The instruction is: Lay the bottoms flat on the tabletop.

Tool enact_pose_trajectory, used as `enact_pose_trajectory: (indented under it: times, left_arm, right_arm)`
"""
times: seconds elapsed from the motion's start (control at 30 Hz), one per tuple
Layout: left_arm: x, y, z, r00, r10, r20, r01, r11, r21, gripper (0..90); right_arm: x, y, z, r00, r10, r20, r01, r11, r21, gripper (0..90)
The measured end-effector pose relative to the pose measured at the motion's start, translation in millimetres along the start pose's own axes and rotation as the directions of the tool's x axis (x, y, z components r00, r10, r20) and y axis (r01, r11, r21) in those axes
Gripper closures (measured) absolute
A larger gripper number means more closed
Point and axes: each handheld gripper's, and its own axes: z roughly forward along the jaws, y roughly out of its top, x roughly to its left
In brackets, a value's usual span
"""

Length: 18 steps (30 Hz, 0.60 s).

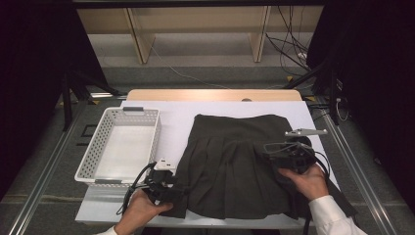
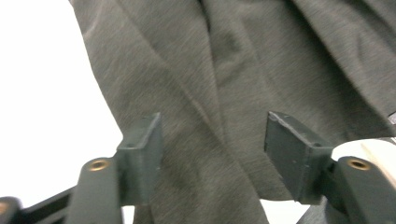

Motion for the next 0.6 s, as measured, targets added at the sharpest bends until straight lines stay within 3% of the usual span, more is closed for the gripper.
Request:
enact_pose_trajectory:
  times: [0.07,0.3,0.43,0.6]
  left_arm:
    - [1.4,0.0,2.9,0.9997,-0.018,-0.016,0.018,0.9998,0.010,26.7]
    - [8.5,-1.6,9.7,0.9973,-0.060,-0.043,0.062,0.9974,0.036,16.7]
    - [10.6,-1.7,9.5,0.9959,-0.073,-0.054,0.075,0.9964,0.039,14.5]
    - [17.0,-2.7,12.8,0.9899,-0.115,-0.083,0.120,0.9918,0.046,15.2]
  right_arm:
    - [6.7,7.1,2.4,0.9998,-0.005,-0.018,0.005,1.000,-0.013,24.1]
    - [27.9,25.9,16.2,0.9975,-0.029,-0.065,0.027,0.999,-0.029,21.5]
    - [38.6,34.2,29.8,0.9953,-0.049,-0.084,0.048,0.999,-0.015,18.7]
    - [49.9,42.8,46.7,0.9919,-0.062,-0.111,0.062,0.998,0.000,17.7]
